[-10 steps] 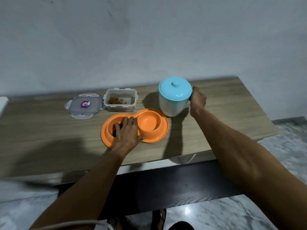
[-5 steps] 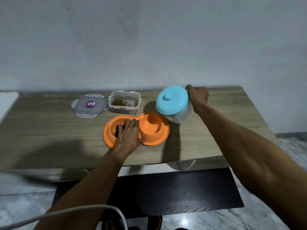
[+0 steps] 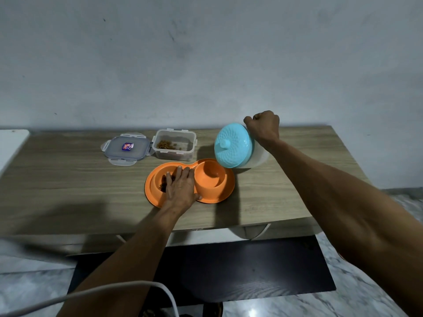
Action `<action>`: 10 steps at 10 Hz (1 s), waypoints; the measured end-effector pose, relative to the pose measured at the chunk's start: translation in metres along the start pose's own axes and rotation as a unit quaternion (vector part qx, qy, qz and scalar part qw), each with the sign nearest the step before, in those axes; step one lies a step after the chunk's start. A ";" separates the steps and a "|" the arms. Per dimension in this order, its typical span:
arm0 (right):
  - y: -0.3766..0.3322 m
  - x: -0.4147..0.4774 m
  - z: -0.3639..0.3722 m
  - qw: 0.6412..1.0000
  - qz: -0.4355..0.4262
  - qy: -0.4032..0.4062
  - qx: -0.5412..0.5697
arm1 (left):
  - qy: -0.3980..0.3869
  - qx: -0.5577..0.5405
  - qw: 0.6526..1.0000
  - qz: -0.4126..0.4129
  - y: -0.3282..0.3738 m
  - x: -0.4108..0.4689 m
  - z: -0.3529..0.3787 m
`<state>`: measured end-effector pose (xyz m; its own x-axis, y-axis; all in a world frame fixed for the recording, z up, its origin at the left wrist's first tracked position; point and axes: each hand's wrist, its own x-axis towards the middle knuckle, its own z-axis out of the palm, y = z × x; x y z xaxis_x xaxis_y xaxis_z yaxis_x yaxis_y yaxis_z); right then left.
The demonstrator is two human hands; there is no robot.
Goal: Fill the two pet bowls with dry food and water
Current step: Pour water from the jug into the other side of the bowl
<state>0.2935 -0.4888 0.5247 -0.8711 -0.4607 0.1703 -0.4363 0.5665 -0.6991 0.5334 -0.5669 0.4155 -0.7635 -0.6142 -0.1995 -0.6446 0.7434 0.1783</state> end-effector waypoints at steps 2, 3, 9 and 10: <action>-0.008 0.001 0.004 0.999 -0.030 -0.008 -0.029 | -0.001 0.005 1.000 0.002 -0.003 -0.002 0.001; -0.009 0.002 0.006 0.998 -0.042 -0.009 -0.041 | -0.003 0.004 1.000 0.002 -0.002 -0.003 0.000; -0.021 0.001 0.006 0.993 -0.090 -0.013 -0.079 | -0.008 0.004 1.000 -0.005 -0.002 -0.002 -0.002; -0.022 0.000 0.005 0.992 -0.096 -0.016 -0.080 | -0.006 0.007 1.000 -0.006 -0.002 -0.002 -0.002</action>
<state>0.3041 -0.5044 0.5364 -0.7620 -0.5902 0.2666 -0.6261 0.5660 -0.5363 0.5365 -0.5676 0.4172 -0.7557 -0.6191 -0.2136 -0.6524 0.7403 0.1625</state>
